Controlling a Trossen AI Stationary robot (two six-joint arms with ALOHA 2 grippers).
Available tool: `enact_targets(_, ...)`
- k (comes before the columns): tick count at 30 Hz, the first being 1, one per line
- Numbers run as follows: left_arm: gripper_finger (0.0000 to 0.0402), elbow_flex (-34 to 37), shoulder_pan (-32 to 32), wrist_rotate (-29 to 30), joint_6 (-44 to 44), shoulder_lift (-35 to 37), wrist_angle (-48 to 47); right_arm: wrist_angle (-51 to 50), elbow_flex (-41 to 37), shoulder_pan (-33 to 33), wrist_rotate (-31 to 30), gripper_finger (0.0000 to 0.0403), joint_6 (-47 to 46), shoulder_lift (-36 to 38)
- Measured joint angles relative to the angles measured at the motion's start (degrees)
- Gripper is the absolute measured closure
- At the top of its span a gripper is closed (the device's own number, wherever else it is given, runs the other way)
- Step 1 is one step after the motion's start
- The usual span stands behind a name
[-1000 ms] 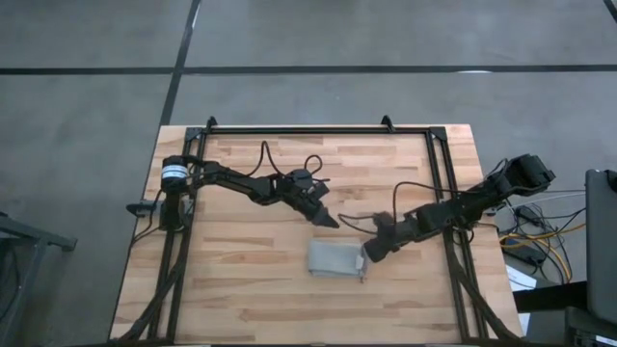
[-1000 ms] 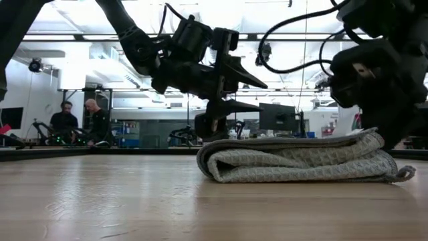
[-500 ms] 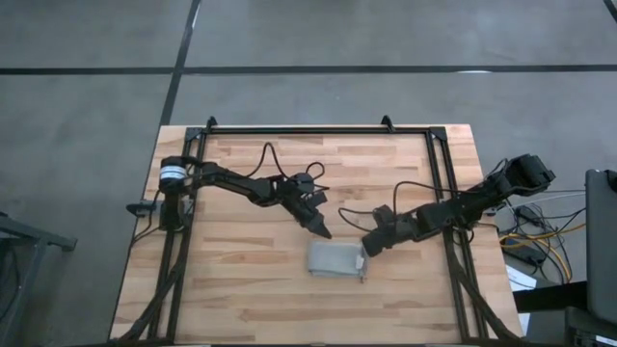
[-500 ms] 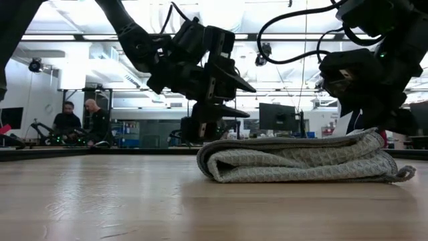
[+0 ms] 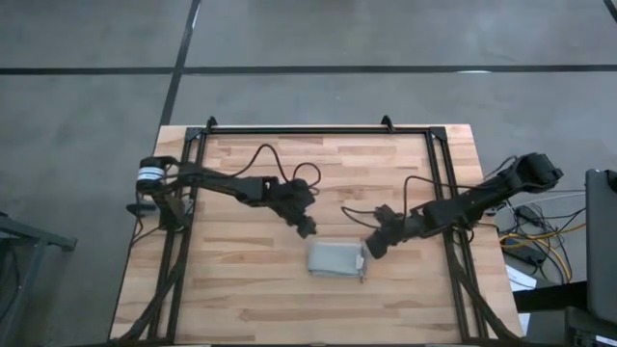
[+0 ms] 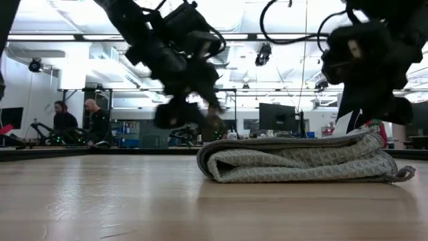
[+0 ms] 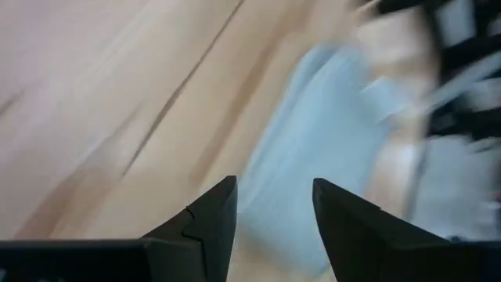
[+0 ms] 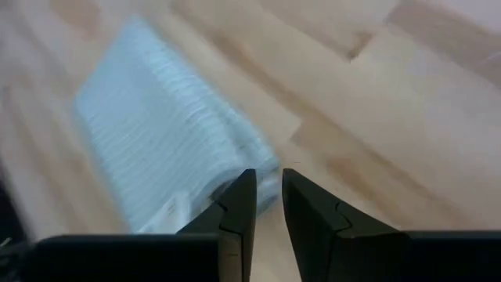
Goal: Fold microfiber towels
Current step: Fold the microfiber cloth on the table
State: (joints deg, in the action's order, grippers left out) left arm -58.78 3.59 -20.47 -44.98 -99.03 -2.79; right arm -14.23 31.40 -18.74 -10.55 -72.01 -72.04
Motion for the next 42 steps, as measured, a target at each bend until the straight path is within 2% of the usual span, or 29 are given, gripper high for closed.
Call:
enact_targets(4,0.0229,0.02,-1.88,3.94,1.01,1.71,-7.84,0.06,0.00,-0.02,2.95,0.0342,1.43,3.37)
enact_targets(13,0.0229,0.02,-6.60,7.85,-1.64,1.77,-5.90,0.19,1.74,-0.16,3.58,0.0342,7.29,10.46)
enact_targets(18,0.0229,0.02,-8.10,10.45,-2.07,1.75,-4.74,2.18,4.34,-0.15,3.72,0.0342,10.90,10.29)
enact_targets(25,0.0229,0.02,-9.89,12.88,-1.79,1.75,-4.87,4.73,8.72,-0.15,3.52,0.0342,9.21,2.08)
enact_targets(29,0.0229,0.04,-11.37,13.43,-1.53,1.75,-5.86,4.73,13.14,-0.15,3.57,0.0342,7.73,-4.32)
enact_targets(33,0.0229,0.07,-12.68,16.59,1.48,1.75,-7.40,4.34,18.30,-0.15,4.57,0.0342,9.41,-10.80)
enact_targets(38,0.0229,0.09,-13.46,17.49,2.96,1.81,-9.66,0.02,25.05,-0.93,5.70,0.0342,11.52,-17.24)
enact_targets(42,0.0229,0.09,-13.98,18.68,3.01,2.08,-9.82,-8.28,30.18,-2.14,6.71,0.0342,12.08,-20.07)
